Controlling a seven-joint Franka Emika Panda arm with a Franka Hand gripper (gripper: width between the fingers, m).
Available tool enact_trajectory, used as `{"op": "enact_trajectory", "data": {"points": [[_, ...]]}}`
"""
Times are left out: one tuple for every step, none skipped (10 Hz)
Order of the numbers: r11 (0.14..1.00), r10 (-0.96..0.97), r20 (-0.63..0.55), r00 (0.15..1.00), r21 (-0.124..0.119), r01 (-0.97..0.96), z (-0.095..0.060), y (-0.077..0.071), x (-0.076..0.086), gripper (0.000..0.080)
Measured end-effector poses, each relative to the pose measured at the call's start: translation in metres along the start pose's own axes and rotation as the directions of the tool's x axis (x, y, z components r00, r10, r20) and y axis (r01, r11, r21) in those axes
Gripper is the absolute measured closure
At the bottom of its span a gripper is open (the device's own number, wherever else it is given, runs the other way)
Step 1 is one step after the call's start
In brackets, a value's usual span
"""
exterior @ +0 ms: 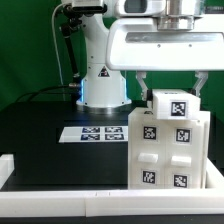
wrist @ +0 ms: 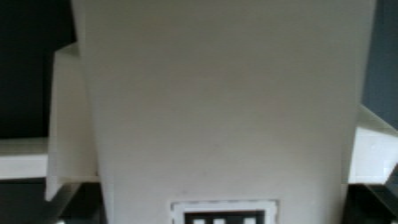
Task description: Assemble cabinet
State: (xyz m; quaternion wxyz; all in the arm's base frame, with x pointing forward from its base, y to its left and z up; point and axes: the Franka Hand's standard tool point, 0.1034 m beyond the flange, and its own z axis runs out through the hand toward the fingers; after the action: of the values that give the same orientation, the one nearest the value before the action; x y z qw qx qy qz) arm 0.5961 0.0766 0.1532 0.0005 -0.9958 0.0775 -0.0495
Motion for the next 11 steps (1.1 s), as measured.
{"op": "enact_trajectory", "data": {"points": [[0.994, 0.111, -0.005, 0.994, 0.015, -0.110, 0.0000, -0.0003, -0.0007, 0.0239], [0.969, 0.244, 0.005, 0.970, 0.032, -0.244, 0.0000, -0.0006, -0.0006, 0.0239], [0.949, 0.314, 0.007, 0.949, 0.035, -0.314, 0.0000, -0.0007, -0.0003, 0.0239], [0.931, 0.362, 0.006, 0.932, 0.038, -0.362, 0.0001, -0.0013, 0.0000, 0.0239], [0.901, 0.433, 0.012, 0.901, 0.040, -0.433, 0.0002, -0.0026, -0.0005, 0.0239], [0.876, 0.481, 0.015, 0.877, 0.040, -0.481, 0.0002, -0.0028, -0.0007, 0.0239], [0.862, 0.505, 0.016, 0.863, 0.039, -0.505, 0.0003, -0.0029, -0.0007, 0.0239], [0.803, 0.594, 0.023, 0.804, 0.041, -0.594, 0.0002, -0.0029, -0.0009, 0.0239], [0.712, 0.700, 0.035, 0.713, 0.044, -0.701, -0.0003, -0.0025, -0.0018, 0.0239], [0.600, 0.798, 0.043, 0.601, 0.037, -0.799, 0.0000, -0.0056, -0.0047, 0.0239], [0.504, 0.862, 0.050, 0.505, 0.034, -0.863, -0.0001, -0.0065, -0.0049, 0.0239]]}}
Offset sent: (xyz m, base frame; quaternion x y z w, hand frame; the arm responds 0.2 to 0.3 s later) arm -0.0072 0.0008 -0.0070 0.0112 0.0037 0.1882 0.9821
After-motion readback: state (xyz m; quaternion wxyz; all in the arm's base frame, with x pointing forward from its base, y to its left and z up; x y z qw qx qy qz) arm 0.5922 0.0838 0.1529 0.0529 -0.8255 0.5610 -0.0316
